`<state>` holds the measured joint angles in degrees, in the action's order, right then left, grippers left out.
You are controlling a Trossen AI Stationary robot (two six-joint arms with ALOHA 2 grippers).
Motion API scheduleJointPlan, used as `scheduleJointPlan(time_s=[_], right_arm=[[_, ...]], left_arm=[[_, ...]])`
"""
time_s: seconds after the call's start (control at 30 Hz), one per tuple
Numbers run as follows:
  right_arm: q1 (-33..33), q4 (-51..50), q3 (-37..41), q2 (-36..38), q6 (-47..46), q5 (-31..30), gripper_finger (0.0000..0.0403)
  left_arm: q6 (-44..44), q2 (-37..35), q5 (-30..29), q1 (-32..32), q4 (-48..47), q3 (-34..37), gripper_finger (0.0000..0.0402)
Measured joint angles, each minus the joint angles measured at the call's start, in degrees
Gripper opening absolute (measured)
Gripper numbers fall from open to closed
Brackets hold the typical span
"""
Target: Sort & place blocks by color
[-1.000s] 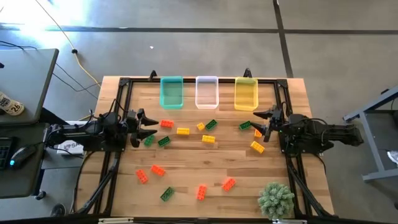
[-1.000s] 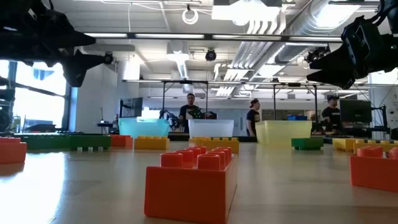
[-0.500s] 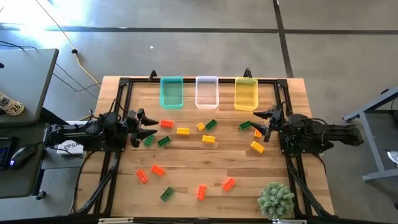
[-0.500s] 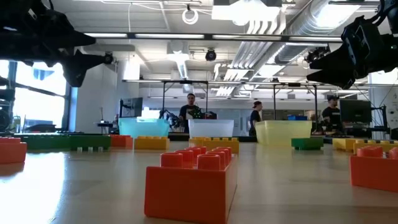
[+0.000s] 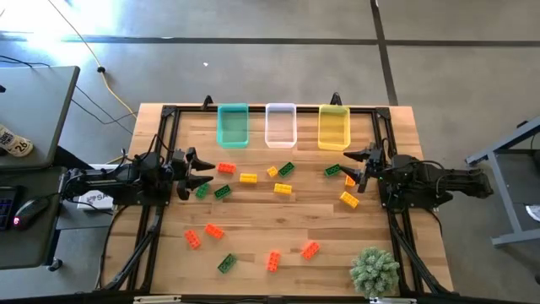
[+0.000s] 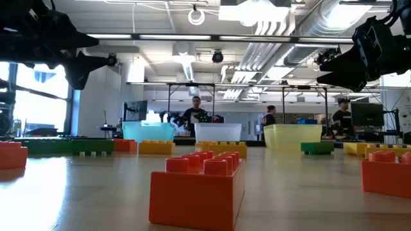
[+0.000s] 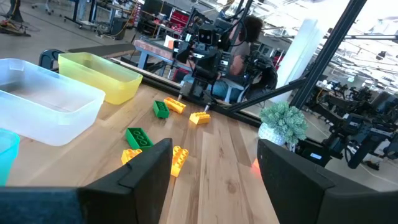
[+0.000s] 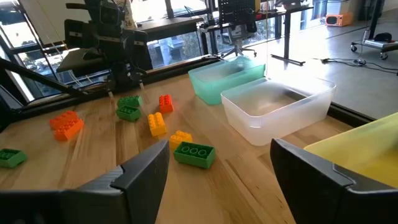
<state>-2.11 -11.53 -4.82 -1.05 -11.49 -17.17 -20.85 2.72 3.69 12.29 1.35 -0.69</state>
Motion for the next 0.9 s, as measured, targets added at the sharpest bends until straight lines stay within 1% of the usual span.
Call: scheduleJointPlan(time_s=[0.6, 0.9], right_arm=[[0.00, 0.00, -0.02, 0.02, 0.00, 0.00, 0.0268], [0.00, 0.00, 0.00, 0.02, 0.00, 0.00, 0.0268]], left_arm=[[0.01, 0.02, -0.08, 0.00, 0.01, 0.00, 0.0225], [-0.26, 0.02, -2.04, -0.02, 0.46, 0.00, 0.0225]])
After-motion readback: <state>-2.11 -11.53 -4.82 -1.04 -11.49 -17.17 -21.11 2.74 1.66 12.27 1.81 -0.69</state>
